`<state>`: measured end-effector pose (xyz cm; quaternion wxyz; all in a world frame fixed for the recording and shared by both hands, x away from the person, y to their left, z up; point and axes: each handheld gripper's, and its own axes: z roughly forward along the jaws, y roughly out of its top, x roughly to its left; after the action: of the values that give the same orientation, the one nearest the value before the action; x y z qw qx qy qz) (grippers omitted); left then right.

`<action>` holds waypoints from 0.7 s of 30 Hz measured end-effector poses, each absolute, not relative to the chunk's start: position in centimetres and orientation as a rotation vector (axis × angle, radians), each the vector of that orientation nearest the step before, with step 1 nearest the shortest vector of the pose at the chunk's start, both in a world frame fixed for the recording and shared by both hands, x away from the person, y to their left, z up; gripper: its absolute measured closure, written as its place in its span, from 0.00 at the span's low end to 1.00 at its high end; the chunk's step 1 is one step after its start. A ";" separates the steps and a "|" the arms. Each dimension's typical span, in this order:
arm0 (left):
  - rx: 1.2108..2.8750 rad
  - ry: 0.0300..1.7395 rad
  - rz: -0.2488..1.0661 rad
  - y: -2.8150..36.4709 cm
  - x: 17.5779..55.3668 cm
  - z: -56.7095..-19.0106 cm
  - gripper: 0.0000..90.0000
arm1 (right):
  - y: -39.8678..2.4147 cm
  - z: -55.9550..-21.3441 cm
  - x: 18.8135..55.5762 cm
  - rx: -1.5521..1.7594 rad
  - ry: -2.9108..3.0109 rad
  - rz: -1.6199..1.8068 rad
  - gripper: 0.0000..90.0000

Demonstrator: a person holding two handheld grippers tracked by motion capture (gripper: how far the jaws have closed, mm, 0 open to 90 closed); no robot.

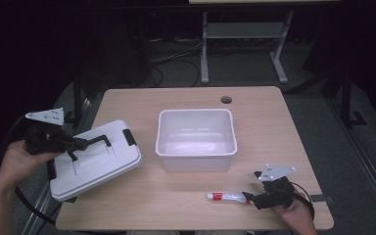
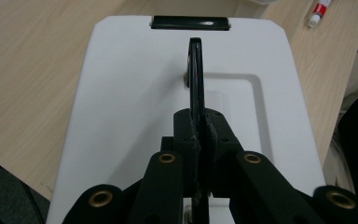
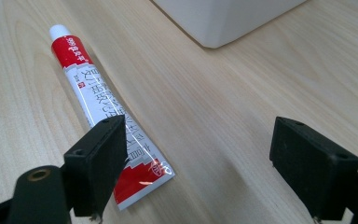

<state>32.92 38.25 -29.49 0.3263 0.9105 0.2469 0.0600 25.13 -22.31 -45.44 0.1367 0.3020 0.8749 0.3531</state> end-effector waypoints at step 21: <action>2.371 0.671 0.114 36.5 32.4 -37.4 0.94 | -22.4 -45.5 24.8 0.869 2.558 1.019 0.21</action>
<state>32.38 36.49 -37.40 0.3311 0.9070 0.2566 0.0437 24.77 -22.36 -45.49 0.1270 0.2984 0.8788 0.3501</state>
